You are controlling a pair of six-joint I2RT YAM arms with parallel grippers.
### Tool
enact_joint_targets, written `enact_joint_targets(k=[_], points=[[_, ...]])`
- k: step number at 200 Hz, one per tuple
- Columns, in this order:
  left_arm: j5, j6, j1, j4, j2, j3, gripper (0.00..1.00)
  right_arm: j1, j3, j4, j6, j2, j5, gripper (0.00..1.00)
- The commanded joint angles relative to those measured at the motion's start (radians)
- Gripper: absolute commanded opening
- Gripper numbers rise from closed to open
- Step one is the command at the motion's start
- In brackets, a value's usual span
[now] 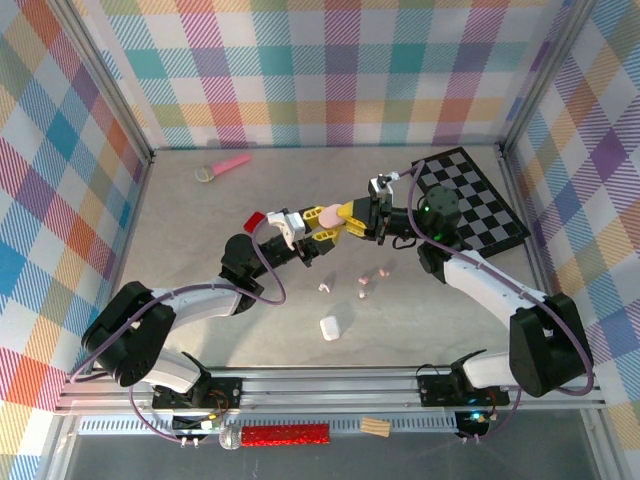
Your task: Insert the wireless bluetooth earbuds into the charging case
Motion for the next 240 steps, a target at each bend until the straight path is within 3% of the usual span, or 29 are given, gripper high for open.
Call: enact_joint_targets(k=[1, 28, 45, 84, 100, 117, 149, 187, 240], points=[[0.065, -0.016, -0.017, 0.033, -0.005, 0.032, 0.36, -0.004, -0.015, -0.063, -0.080, -0.034, 0.019, 0.32], [0.094, 0.003, -0.017, -0.072, -0.034, 0.032, 0.36, -0.014, 0.000, -0.224, -0.214, -0.090, 0.054, 0.73], [0.113, 0.027, -0.016, -0.149, -0.066, 0.020, 0.36, -0.033, 0.009, -0.344, -0.302, -0.127, 0.089, 0.84], [0.182, 0.045, -0.014, -0.384, -0.147, 0.012, 0.36, -0.041, 0.105, -0.816, -0.746, -0.233, 0.285, 0.89], [0.201, 0.013, -0.014, -0.407, -0.162, -0.004, 0.36, -0.040, 0.155, -0.973, -0.942, -0.253, 0.355, 0.89], [0.201, -0.022, -0.014, -0.396, -0.174, -0.021, 0.36, -0.033, 0.189, -1.060, -1.112, -0.270, 0.365, 0.90], [0.211, -0.039, -0.014, -0.402, -0.180, -0.016, 0.35, 0.054, 0.206, -1.141, -1.427, -0.303, 0.392, 0.99], [0.225, -0.051, -0.014, -0.387, -0.153, 0.004, 0.35, 0.152, 0.195, -1.118, -1.514, -0.283, 0.497, 1.00], [0.230, -0.056, -0.014, -0.384, -0.150, 0.010, 0.35, 0.167, 0.176, -1.075, -1.501, -0.273, 0.621, 1.00]])
